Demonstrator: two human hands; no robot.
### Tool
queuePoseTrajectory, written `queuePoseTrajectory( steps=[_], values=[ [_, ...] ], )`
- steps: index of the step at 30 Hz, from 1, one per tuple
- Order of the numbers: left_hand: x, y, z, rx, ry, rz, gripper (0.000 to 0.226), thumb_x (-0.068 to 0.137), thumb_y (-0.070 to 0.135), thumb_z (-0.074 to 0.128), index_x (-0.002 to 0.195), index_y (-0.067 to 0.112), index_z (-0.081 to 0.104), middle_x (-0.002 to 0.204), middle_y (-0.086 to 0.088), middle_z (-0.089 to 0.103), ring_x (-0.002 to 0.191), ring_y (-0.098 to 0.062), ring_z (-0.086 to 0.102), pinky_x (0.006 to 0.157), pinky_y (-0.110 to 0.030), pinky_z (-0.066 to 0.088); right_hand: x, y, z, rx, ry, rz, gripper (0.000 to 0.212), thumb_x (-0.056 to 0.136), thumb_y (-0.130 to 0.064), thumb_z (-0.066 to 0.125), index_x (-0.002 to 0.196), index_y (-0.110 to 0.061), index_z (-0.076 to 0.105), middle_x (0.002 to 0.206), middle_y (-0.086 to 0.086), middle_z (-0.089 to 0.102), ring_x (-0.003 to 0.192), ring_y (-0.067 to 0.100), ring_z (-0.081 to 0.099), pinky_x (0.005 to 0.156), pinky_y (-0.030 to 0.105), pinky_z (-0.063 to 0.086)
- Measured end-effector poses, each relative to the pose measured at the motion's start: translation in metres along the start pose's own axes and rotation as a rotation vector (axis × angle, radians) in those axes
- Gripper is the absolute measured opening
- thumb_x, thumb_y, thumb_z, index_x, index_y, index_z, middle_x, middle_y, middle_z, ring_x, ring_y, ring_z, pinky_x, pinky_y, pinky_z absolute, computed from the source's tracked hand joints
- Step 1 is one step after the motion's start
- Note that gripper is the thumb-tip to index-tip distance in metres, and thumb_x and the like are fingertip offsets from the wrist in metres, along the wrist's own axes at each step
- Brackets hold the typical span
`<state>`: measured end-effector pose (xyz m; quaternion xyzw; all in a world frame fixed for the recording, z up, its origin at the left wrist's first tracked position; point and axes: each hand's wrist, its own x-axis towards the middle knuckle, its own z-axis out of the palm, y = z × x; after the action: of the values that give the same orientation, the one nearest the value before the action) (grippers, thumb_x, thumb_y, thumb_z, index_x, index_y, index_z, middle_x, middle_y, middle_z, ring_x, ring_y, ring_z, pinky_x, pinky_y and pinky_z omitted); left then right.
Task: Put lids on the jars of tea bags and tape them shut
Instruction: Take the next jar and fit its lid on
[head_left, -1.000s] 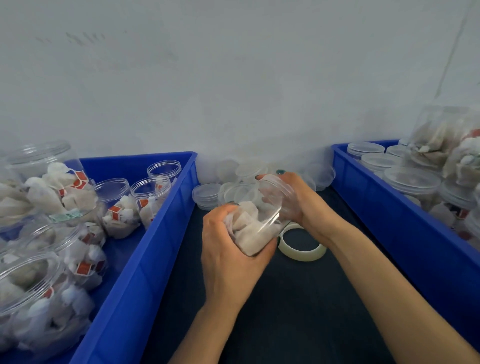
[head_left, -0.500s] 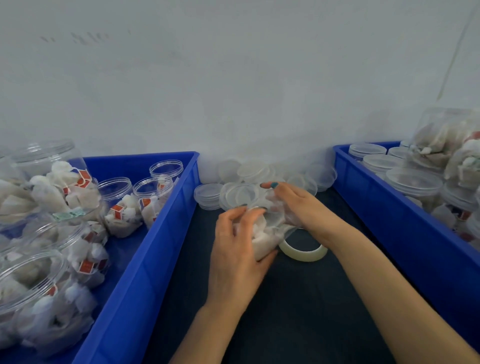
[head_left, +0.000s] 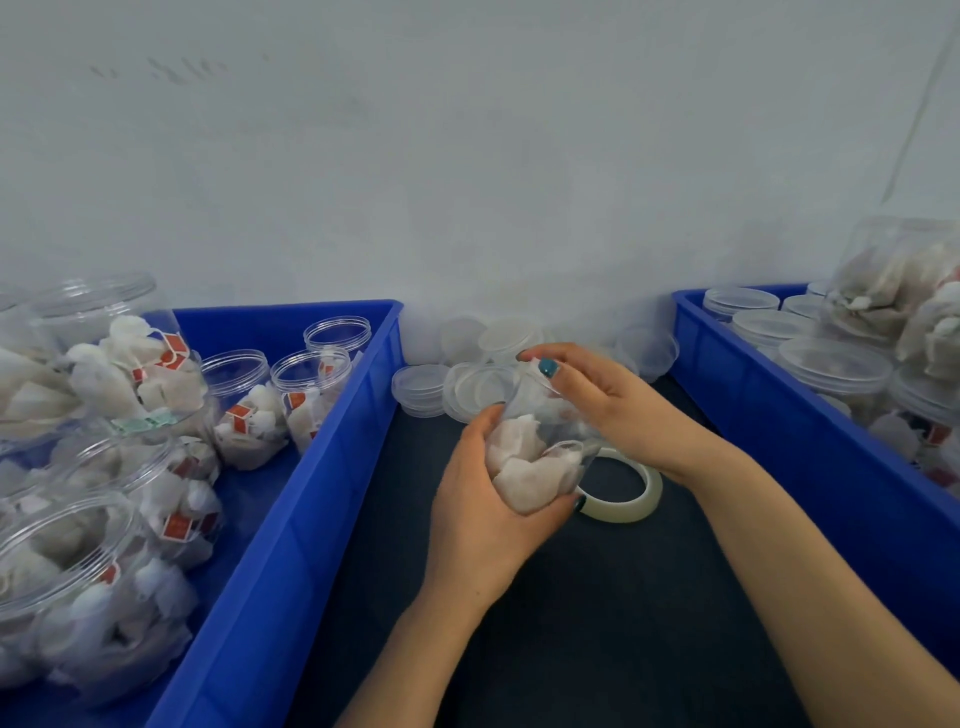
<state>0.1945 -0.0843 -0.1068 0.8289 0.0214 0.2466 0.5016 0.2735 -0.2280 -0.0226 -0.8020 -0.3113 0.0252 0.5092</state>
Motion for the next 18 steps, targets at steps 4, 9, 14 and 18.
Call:
queuePoseTrajectory(
  steps=[4, 9, 14, 18],
  values=[
    [0.001, -0.005, 0.0, 0.191, -0.008, 0.029, 0.108, 0.061, 0.062, 0.085, 0.148, 0.046, 0.023, 0.136, 0.024, 0.048, 0.118, 0.001, 0.054, 0.092, -0.03, 0.054, 0.0, 0.0, 0.009, -0.154, -0.024, -0.03, 0.038, 0.102, -0.044, 0.048, 0.136, -0.029, 0.053, 0.125, 0.009, 0.059, 0.104, 0.013, 0.059, 0.086, 0.024, 0.05],
    [0.006, -0.014, 0.01, 0.146, -0.114, -0.122, 0.074, 0.062, 0.058, 0.079, 0.124, 0.03, 0.051, 0.113, 0.006, 0.063, 0.099, -0.009, 0.066, 0.08, -0.036, 0.059, -0.005, -0.001, 0.001, -0.326, -0.278, 0.196, 0.092, 0.085, -0.076, 0.029, 0.161, -0.03, 0.005, 0.166, 0.0, 0.014, 0.151, 0.02, 0.021, 0.118, 0.033, 0.024],
    [0.003, -0.019, 0.006, -0.036, -0.138, -0.196, 0.082, 0.052, 0.051, 0.085, 0.121, 0.051, 0.039, 0.115, 0.025, 0.059, 0.098, 0.021, 0.054, 0.069, -0.002, 0.044, -0.009, 0.019, -0.038, -0.346, -0.249, 0.414, 0.076, 0.092, -0.069, 0.028, 0.153, -0.024, 0.033, 0.152, 0.001, 0.038, 0.131, 0.018, 0.043, 0.106, 0.032, 0.033],
    [0.004, -0.02, 0.006, -0.014, -0.167, -0.214, 0.091, 0.042, 0.062, 0.076, 0.122, 0.057, 0.032, 0.114, 0.032, 0.054, 0.1, 0.02, 0.052, 0.069, -0.004, 0.04, -0.007, 0.05, -0.051, -0.654, -0.464, 0.614, 0.029, 0.097, -0.045, 0.06, 0.117, -0.023, 0.061, 0.116, -0.002, 0.062, 0.103, 0.013, 0.058, 0.09, 0.027, 0.046]
  ],
)
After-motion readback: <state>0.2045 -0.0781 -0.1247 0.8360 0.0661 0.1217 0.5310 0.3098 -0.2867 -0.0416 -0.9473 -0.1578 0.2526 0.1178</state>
